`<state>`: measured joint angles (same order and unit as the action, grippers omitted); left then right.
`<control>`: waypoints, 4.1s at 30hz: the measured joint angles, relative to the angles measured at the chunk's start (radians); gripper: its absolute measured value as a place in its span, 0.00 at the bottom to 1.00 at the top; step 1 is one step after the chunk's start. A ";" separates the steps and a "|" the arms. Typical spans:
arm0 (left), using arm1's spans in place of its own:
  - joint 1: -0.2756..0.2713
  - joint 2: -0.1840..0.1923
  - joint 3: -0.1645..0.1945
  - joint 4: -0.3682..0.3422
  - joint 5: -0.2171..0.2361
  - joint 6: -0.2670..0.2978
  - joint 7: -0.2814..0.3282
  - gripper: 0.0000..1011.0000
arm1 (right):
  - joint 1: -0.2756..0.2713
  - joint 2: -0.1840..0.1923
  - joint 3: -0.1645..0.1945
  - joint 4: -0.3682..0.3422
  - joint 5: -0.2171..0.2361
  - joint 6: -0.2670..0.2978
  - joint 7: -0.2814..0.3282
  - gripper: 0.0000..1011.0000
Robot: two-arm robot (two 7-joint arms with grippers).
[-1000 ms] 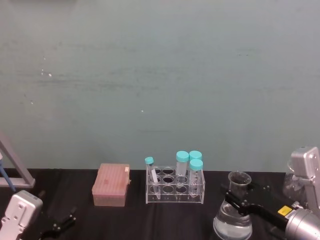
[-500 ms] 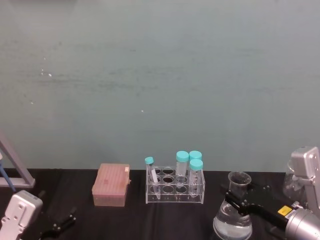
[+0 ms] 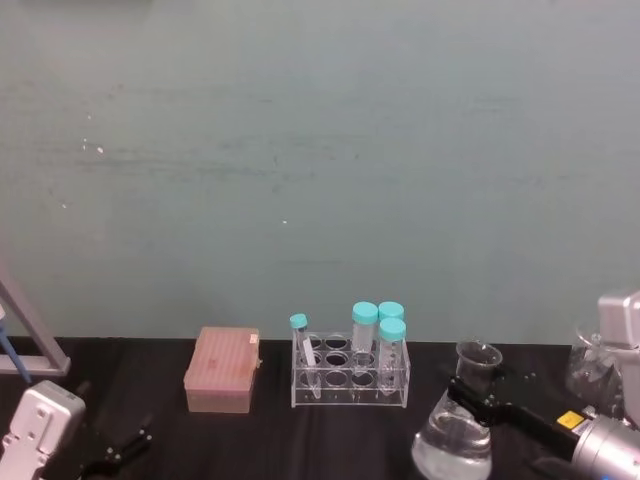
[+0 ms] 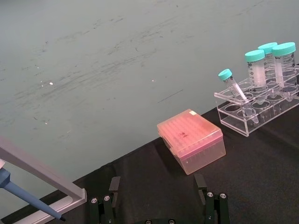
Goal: Pick up the beaker with the right gripper, shake it three times, and then put it down.
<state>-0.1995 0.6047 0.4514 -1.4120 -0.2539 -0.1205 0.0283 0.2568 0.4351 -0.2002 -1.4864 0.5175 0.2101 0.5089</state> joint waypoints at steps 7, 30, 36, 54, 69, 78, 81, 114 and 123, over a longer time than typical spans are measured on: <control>0.000 0.000 0.000 0.000 0.000 0.000 0.000 0.99 | -0.020 -0.075 0.082 0.002 0.241 0.162 0.022 0.45; 0.000 0.000 0.000 0.000 0.000 0.000 0.000 0.99 | -0.063 -0.221 0.208 0.003 0.632 0.466 -0.143 0.45; 0.000 0.000 0.000 0.000 0.000 0.000 0.000 0.99 | -0.052 -0.109 0.106 -0.018 0.399 0.260 -0.067 0.45; 0.000 0.000 0.000 0.000 0.000 0.000 0.000 0.99 | 0.009 0.164 -0.159 -0.018 -0.523 -0.339 -0.216 0.45; 0.000 0.000 0.000 0.000 0.000 0.000 0.000 0.99 | 0.030 0.184 -0.199 0.025 -0.833 -0.445 -0.345 0.45; 0.000 0.000 0.000 0.000 0.000 0.000 0.000 0.99 | 0.011 0.115 -0.103 0.015 -0.586 -0.349 -0.214 0.45; 0.000 0.000 0.000 0.000 0.000 0.000 0.000 0.99 | -0.004 0.068 -0.042 0.002 -0.417 -0.267 -0.135 0.45; 0.000 0.000 0.000 0.000 0.000 0.000 0.000 0.99 | -0.035 0.008 0.019 -0.032 -0.100 -0.065 -0.078 0.45; 0.000 0.000 0.000 0.000 0.000 0.000 0.000 0.99 | -0.034 0.008 0.019 -0.032 -0.103 -0.067 -0.079 0.45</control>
<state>-0.1995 0.6047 0.4514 -1.4120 -0.2539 -0.1205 0.0283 0.2225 0.4434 -0.1812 -1.5186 0.4150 0.1428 0.4300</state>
